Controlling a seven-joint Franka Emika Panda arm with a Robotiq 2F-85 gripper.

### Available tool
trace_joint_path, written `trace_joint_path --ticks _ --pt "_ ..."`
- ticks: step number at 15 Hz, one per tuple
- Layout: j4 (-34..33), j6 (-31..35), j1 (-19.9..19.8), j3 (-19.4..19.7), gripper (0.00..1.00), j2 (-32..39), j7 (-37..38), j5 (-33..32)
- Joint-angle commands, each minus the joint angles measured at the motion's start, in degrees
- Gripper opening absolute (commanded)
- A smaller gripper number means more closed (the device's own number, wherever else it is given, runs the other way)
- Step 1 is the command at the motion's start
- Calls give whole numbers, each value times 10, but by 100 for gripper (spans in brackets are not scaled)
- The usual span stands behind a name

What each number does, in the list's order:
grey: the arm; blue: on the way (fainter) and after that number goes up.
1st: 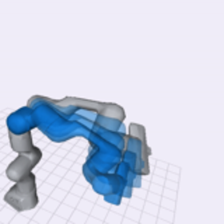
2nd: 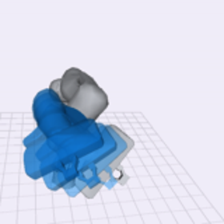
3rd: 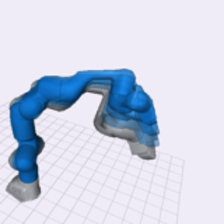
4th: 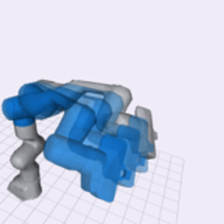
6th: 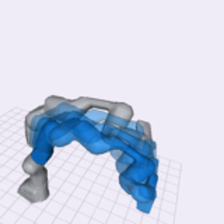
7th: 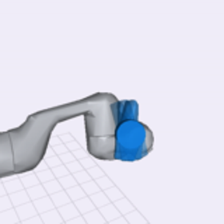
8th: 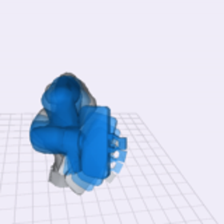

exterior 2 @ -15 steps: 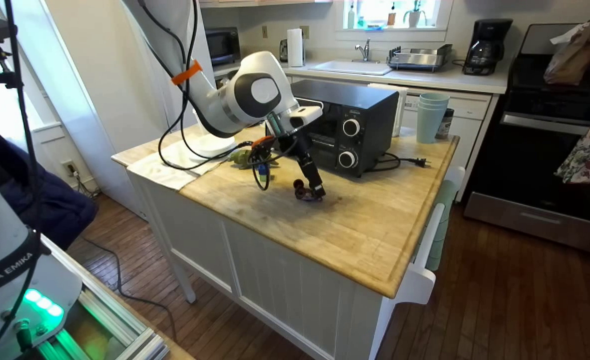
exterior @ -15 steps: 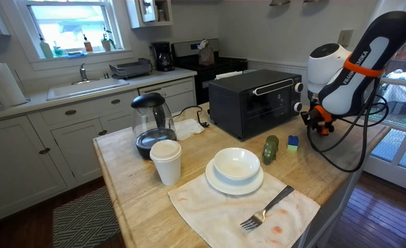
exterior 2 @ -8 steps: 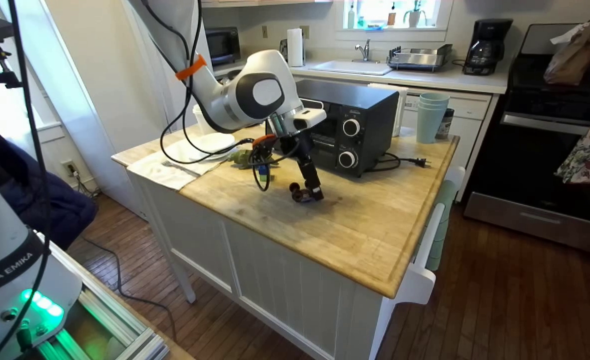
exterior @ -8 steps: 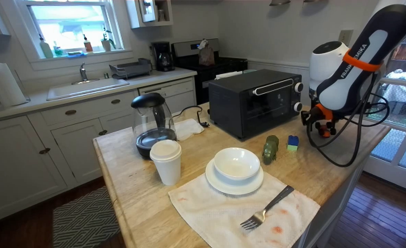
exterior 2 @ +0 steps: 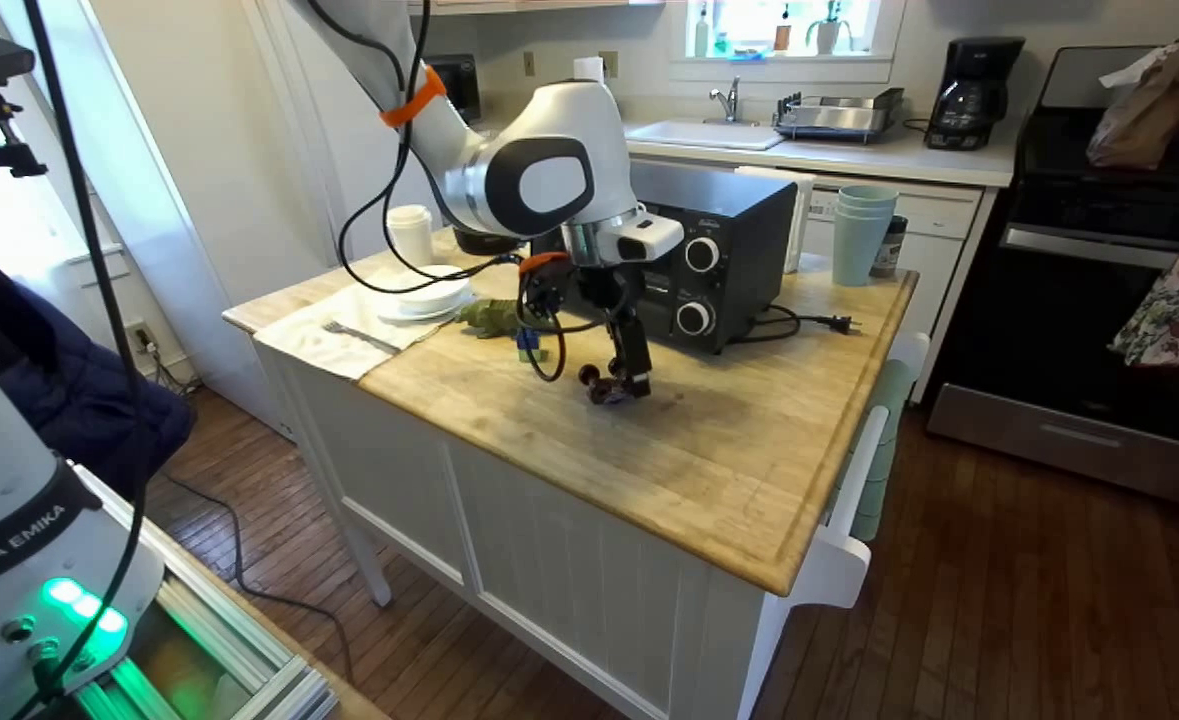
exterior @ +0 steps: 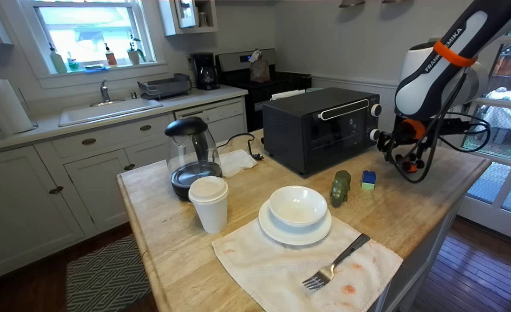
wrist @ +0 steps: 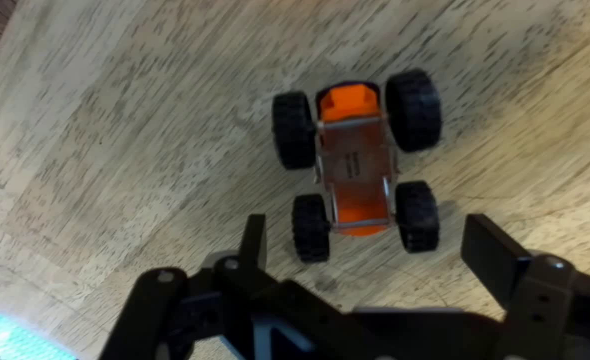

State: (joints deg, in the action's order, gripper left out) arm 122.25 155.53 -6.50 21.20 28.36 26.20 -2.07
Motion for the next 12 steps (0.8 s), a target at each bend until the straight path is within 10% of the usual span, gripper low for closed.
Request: trace_joint_path --ticks 1,12 --pt "-33 -48 -60 -51 100 0 -82 57" --pt "-113 -171 -127 -96 100 30 -198 114"
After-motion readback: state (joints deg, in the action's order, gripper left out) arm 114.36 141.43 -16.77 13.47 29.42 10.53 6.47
